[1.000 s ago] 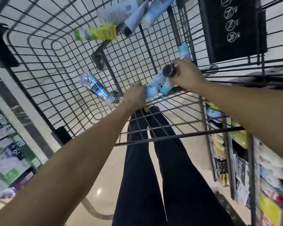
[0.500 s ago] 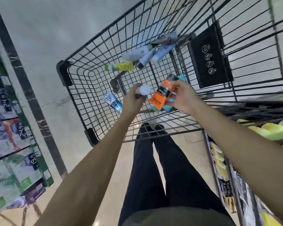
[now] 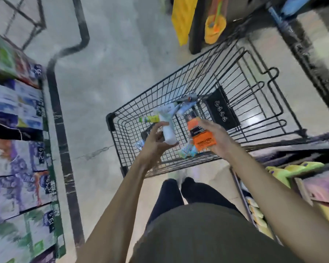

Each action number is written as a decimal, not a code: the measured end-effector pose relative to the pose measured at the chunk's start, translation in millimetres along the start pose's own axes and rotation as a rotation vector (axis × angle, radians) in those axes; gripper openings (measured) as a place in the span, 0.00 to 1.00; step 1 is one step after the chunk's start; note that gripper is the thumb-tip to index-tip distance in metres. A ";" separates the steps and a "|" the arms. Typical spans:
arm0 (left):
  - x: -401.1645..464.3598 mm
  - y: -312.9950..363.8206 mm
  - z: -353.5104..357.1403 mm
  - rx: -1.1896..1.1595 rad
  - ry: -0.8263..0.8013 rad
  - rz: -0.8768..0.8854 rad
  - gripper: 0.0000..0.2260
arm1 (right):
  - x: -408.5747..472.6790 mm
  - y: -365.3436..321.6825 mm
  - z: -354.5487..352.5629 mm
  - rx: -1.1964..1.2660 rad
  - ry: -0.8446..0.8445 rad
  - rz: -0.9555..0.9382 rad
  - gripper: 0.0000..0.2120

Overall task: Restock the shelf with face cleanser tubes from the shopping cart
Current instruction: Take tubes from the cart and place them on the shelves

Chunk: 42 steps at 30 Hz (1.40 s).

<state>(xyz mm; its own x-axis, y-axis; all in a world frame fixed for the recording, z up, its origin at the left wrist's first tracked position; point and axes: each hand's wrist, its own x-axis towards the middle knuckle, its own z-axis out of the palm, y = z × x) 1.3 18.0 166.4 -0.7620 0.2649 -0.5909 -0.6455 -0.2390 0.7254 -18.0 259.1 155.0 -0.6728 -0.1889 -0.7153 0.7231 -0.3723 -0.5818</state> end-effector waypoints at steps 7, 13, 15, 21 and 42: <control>-37.5 36.9 36.8 -0.030 -0.090 0.055 0.18 | -74.6 -17.9 8.9 -0.272 0.234 -0.268 0.29; -55.6 49.8 59.6 0.044 -0.116 0.126 0.17 | -138.4 -5.9 7.2 -0.146 0.474 -0.476 0.12; -62.5 53.1 60.5 0.055 -0.178 0.118 0.22 | -158.2 4.5 11.3 -0.020 0.525 -0.538 0.08; -90.0 48.6 68.4 0.072 -0.310 0.064 0.36 | -209.2 47.9 27.4 0.486 0.600 -0.631 0.10; -220.7 -69.7 213.0 0.410 -0.861 -0.154 0.26 | -417.6 201.1 -7.4 0.760 0.877 -0.862 0.18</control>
<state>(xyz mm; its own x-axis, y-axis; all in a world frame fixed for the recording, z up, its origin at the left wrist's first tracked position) 225.3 175.1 321.5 -0.2667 0.8995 -0.3462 -0.5429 0.1566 0.8251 409.5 269.8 333.8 -0.3356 0.8433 -0.4197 -0.2949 -0.5172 -0.8034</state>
